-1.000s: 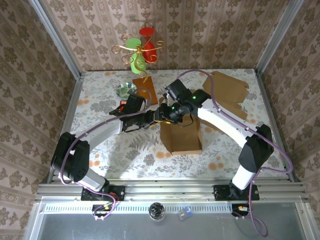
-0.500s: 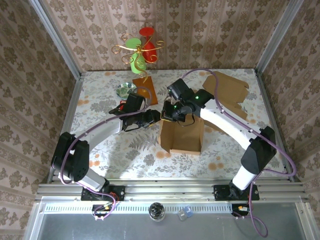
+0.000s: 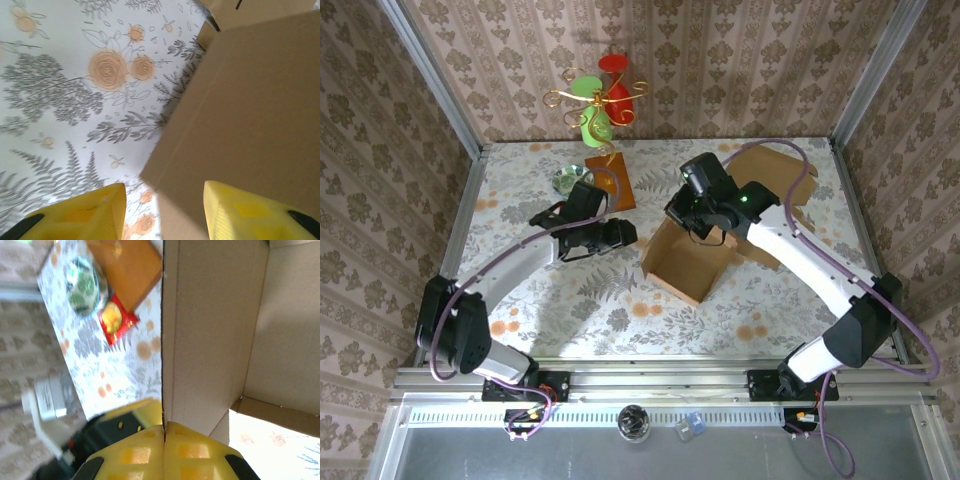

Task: Fold the paper box

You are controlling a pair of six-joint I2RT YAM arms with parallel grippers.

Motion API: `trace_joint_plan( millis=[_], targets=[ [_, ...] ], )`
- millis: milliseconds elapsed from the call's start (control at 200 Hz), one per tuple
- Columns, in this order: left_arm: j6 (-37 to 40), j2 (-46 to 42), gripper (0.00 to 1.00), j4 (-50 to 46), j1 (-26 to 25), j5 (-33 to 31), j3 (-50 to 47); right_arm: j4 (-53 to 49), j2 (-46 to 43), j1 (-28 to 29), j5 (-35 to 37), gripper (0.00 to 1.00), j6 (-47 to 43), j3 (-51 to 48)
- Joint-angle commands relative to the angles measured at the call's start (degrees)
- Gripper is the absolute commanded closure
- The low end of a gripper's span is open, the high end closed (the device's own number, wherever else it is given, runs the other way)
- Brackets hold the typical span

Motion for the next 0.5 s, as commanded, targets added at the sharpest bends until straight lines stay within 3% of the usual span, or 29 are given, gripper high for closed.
trace_joint_plan(
  millis=[0, 135, 305, 495],
  targets=[
    [4.4, -4.8, 0.55, -8.6, 1.7, -5.4, 0.7, -3.3, -3.2, 0.2, 10.1, 1.00, 16.7, -0.5],
    [5.4, -8.7, 0.55, -9.9, 3.8, -5.1, -1.7, -9.9, -1.6, 0.0, 14.5, 1.00, 34.2, 0.9],
    [6.6, -10.4, 0.55, -10.7, 4.3, -2.8, -3.6, -17.4, 2.0, -0.7, 16.5, 1.00, 48.5, 5.7],
    [8.0, -10.7, 0.55, -10.1, 3.9, 0.2, -5.1, -15.2, 4.4, -1.6, 16.6, 1.00, 55.5, 6.4]
  ],
)
